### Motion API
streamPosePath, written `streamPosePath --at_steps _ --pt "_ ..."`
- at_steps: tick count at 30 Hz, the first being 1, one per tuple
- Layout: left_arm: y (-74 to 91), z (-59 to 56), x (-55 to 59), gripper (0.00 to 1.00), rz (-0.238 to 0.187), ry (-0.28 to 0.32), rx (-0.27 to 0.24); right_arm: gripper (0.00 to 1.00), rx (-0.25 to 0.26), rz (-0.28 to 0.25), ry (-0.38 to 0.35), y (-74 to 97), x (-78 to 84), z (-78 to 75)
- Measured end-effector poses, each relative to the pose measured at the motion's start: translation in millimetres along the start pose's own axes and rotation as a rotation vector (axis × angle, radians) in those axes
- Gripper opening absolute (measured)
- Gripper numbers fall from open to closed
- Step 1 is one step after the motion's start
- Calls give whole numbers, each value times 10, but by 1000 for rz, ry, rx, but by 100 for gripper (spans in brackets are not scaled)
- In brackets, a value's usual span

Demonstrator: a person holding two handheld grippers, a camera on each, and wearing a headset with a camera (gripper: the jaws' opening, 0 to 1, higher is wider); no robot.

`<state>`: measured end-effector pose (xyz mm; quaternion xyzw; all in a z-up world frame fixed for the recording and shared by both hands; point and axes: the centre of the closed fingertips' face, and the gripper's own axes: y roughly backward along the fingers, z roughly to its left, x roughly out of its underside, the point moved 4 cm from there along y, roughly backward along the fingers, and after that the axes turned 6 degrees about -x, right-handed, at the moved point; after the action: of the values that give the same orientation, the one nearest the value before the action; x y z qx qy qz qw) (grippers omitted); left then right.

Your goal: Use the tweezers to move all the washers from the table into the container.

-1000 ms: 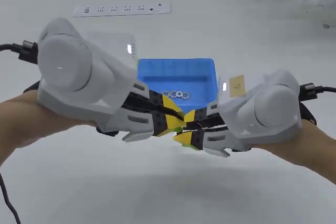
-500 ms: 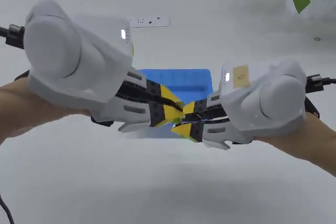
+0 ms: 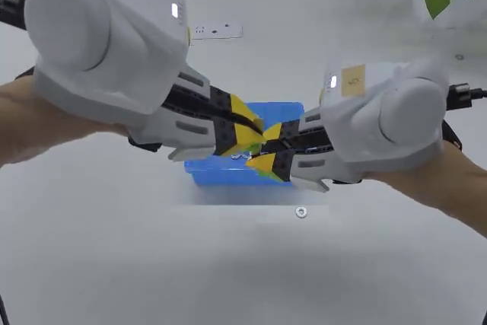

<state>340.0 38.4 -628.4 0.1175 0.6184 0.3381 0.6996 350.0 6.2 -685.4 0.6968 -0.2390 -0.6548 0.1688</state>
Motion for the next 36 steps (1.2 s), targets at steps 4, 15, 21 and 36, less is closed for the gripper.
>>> streamPosePath --at_steps 4,15,21,36 --pt "-32 103 17 8 -4 -3 -9 11 12 -5 -9 -18 1 -104" --pt "-171 371 215 8 -12 37 -19 11 17 13 -33 -166 94 -319" --pt "-281 452 334 8 -3 62 -15 11 7 26 -59 -282 200 -425" --pt "-508 487 605 8 32 102 9 11 -31 82 -79 -489 454 -489"
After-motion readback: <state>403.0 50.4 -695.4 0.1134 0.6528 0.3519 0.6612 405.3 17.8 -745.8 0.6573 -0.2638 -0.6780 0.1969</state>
